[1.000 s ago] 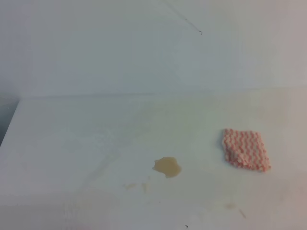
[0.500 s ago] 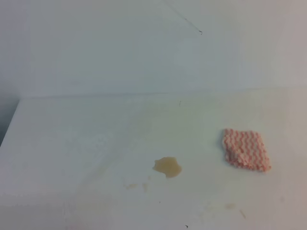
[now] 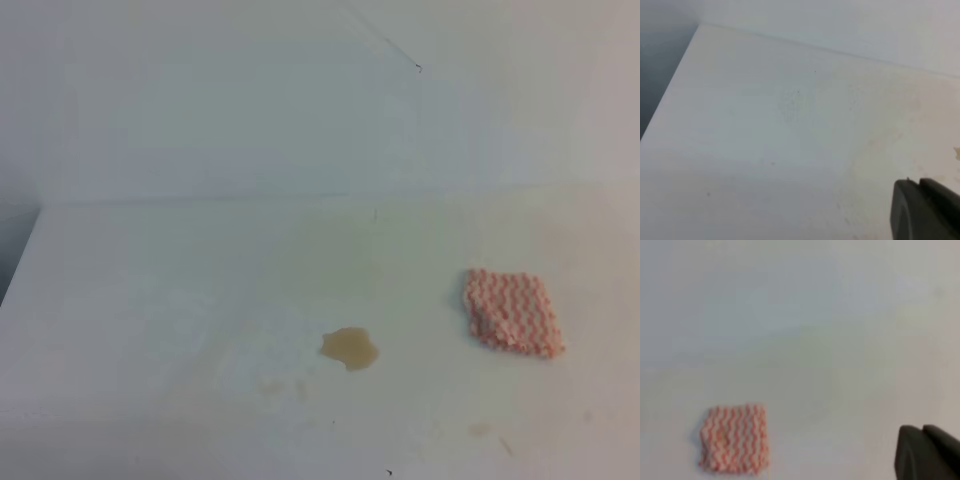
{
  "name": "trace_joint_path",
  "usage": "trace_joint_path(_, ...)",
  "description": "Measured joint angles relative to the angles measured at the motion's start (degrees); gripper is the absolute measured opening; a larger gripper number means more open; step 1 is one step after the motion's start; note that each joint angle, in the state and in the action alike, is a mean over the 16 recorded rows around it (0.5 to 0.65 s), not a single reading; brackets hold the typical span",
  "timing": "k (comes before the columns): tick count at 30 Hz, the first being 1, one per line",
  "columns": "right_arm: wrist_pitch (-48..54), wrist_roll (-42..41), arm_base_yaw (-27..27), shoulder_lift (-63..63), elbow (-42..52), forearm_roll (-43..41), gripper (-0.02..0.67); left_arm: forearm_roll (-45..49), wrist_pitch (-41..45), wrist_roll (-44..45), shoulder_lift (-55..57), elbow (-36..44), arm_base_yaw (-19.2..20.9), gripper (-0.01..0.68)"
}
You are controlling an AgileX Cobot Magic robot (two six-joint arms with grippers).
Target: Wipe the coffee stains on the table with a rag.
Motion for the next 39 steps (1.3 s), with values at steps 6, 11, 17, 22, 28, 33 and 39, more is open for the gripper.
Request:
trace_joint_path(6, 4.0, -4.0, 1.9, 10.5, -4.4, 4.4, -0.004, 0.0, 0.0, 0.0, 0.2, 0.0, 0.0, 0.001)
trace_joint_path(11, 5.7, -9.1, 4.3, 18.4, -8.1, 8.4, -0.004, 0.0, 0.0, 0.0, 0.2, 0.0, 0.0, 0.001)
trace_joint_path(17, 9.8, -16.2, 7.7, 29.2, -14.8, 12.0, -0.003, 0.0, 0.0, 0.0, 0.2, 0.0, 0.0, 0.001)
trace_joint_path(22, 15.2, -19.9, 10.2, 39.1, -22.0, 13.0, 0.011, 0.0, 0.0, 0.0, 0.0, 0.0, 0.0, 0.001)
trace_joint_path(28, 18.9, -21.6, 13.8, 50.0, -29.3, 14.0, 0.098, 0.0, 0.0, 0.0, 0.0, 0.0, 0.0, 0.001)
trace_joint_path(33, 19.2, -22.1, 16.9, 58.5, -33.7, 14.3, 0.208, 0.0, 0.0, 0.0, 0.0, 0.0, 0.0, 0.001)
trace_joint_path(39, 17.6, -22.3, 19.9, 68.3, -38.0, 14.3, 0.320, 0.0, 0.0, 0.0, 0.0, 0.0, 0.0, 0.001)
